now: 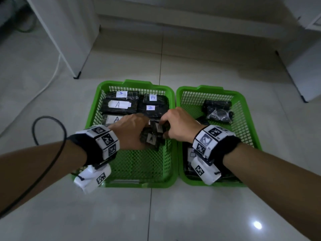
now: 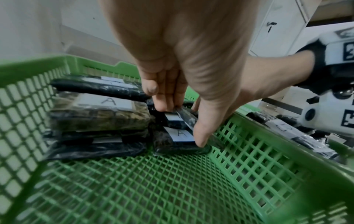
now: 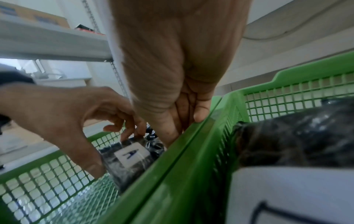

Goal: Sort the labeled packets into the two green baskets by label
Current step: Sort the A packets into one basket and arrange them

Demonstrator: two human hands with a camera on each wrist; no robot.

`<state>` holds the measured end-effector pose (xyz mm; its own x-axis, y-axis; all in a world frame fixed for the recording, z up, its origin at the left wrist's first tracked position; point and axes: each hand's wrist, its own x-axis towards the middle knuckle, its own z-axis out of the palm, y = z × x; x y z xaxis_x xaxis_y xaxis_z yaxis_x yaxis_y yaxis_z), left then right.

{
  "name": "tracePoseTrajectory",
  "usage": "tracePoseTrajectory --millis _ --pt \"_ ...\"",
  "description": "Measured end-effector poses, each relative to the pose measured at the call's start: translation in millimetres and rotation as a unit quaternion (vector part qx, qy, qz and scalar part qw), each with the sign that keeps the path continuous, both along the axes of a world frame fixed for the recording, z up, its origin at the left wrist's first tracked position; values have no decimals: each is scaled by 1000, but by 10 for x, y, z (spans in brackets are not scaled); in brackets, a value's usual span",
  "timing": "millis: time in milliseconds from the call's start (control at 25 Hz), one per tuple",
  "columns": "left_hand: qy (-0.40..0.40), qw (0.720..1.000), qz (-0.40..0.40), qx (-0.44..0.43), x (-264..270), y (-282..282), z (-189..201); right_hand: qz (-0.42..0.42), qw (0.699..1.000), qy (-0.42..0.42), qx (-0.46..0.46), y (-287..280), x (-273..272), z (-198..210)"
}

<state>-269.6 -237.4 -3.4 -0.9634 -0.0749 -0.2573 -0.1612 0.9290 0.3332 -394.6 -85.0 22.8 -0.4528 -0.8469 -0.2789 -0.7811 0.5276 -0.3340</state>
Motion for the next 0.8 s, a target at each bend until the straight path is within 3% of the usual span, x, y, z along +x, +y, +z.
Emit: tracePoseTrajectory --millis 240,480,800 --pt "0 999 36 -31 357 -197 146 37 996 67 40 -182 141 12" --pt "0 995 58 -78 440 -268 174 132 970 167 115 -267 340 86" --pt "17 994 56 -89 435 -324 80 139 968 161 131 -268 464 52"
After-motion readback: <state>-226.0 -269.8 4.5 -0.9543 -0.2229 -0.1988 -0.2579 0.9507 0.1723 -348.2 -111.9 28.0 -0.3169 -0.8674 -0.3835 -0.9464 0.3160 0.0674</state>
